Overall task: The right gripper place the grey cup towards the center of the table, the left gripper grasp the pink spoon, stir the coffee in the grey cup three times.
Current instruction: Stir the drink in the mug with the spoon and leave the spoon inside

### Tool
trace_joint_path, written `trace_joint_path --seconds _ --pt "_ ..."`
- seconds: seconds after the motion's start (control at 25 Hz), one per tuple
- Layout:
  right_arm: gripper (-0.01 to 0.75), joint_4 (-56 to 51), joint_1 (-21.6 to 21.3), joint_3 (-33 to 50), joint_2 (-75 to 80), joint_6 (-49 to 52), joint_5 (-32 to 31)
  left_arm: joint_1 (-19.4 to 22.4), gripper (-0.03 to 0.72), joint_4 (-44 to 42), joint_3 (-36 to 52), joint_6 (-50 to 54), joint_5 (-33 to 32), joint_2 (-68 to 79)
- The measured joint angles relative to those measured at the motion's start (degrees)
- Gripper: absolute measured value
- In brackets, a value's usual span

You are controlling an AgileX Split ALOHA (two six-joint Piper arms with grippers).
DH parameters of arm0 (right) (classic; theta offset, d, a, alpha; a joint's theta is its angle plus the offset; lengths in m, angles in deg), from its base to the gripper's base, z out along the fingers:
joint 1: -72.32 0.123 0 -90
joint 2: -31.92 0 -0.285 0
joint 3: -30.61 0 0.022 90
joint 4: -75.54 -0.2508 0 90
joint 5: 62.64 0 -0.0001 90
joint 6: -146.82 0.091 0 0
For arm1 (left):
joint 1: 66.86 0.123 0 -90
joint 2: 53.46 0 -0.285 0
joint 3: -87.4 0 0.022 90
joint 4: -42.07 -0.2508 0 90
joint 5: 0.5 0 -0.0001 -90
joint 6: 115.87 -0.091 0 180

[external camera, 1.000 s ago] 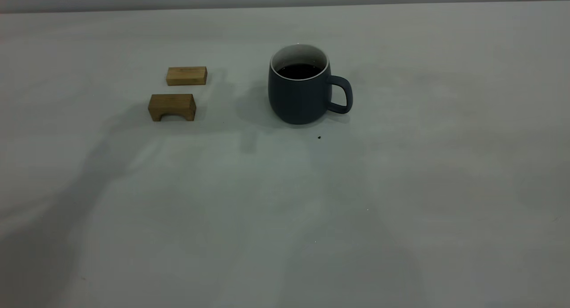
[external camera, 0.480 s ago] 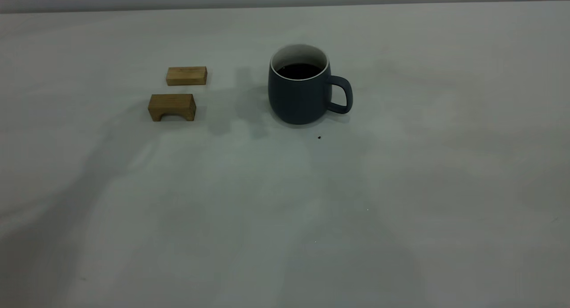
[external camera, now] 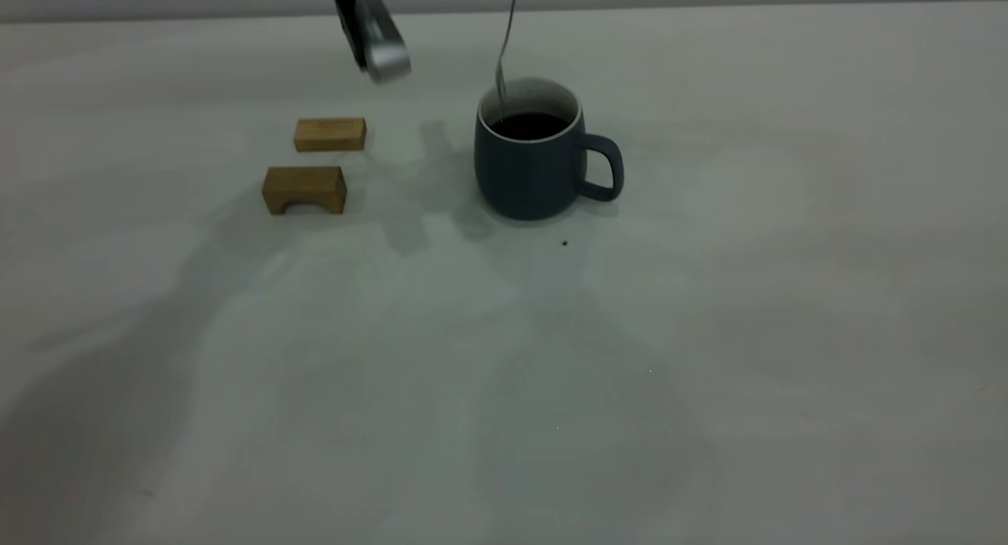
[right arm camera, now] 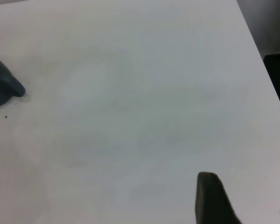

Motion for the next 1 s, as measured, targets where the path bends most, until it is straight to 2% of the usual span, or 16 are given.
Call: trace_joint_path --seconds 0.44,0.68,1.0 --pt "0.394 0.0 0.0 0.0 0.0 0.0 0.0 0.0 0.124 0.4 -3.7 -0.2 -2.4 7.1" --pt "0.394 0.0 0.0 0.0 0.0 0.0 0.0 0.0 0.124 0.4 -4.6 -0.2 1.0 10.2" --pt "0.394 0.0 0.0 0.0 0.0 0.0 0.0 -0.5 0.124 0.4 -14.2 -1.8 2.1 15.1"
